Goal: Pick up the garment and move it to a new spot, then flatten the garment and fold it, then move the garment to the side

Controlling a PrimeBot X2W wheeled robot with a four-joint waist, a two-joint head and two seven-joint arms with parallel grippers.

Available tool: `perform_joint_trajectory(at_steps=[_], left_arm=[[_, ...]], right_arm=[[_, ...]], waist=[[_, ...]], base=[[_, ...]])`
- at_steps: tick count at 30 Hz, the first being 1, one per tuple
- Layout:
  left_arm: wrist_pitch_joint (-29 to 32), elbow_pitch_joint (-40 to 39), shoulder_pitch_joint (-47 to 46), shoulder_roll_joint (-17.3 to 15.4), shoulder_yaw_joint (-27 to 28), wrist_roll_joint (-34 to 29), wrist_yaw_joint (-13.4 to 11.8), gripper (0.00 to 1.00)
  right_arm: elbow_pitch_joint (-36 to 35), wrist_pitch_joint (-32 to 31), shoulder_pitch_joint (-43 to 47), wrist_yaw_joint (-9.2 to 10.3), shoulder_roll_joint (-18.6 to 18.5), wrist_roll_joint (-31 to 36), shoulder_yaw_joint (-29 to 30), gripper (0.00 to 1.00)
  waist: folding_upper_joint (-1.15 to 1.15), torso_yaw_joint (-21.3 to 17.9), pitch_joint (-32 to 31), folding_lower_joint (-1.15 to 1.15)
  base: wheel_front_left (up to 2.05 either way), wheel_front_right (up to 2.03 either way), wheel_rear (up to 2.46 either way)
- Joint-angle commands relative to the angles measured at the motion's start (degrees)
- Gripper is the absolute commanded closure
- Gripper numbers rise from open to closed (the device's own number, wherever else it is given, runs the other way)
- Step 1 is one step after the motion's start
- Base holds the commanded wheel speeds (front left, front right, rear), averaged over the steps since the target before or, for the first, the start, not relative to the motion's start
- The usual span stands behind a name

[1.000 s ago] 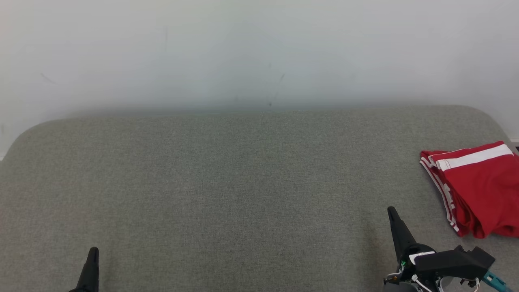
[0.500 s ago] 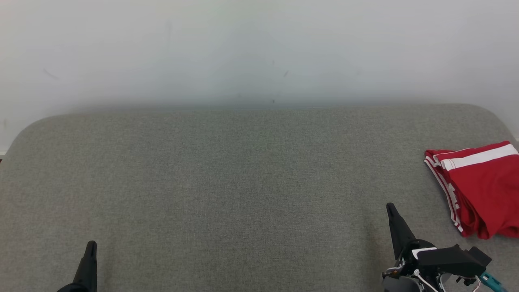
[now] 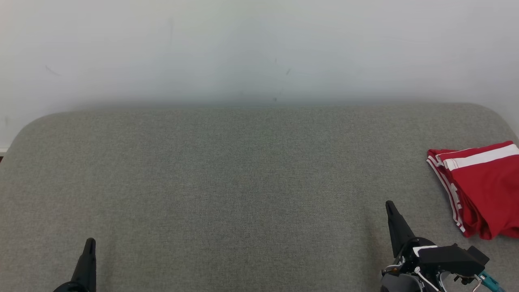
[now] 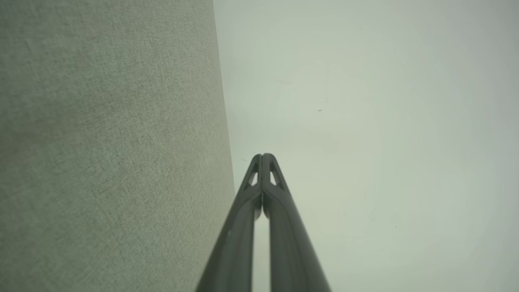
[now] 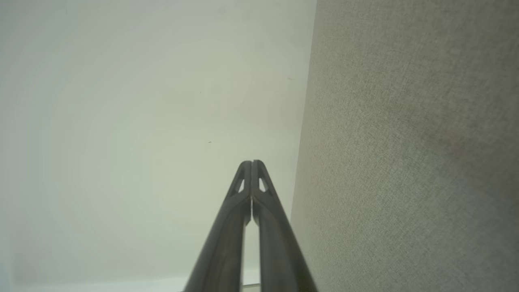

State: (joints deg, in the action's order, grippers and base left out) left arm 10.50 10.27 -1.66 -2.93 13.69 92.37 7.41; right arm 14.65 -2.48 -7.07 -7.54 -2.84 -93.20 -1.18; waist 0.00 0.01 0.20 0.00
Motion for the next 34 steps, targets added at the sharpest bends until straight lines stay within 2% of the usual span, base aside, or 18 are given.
perform_joint_trajectory(at_steps=[1, 34], left_arm=[[0.1, -0.2, -0.8, 0.1, 0.2, 0.4, 0.2, 1.0], [0.1, -0.3, -0.7, 0.1, 0.2, 0.4, 0.2, 1.0]], right_arm=[[0.1, 0.1, -0.2, 0.1, -0.1, -0.1, -0.1, 1.0], [0.1, 0.1, -0.2, 0.1, -0.1, -0.1, -0.1, 1.0]], waist=[[0.0, 0.0, 0.0, 0.0], [0.0, 0.0, 0.0, 0.0]], base=[[0.0, 0.0, 0.0], [0.0, 0.0, 0.0]])
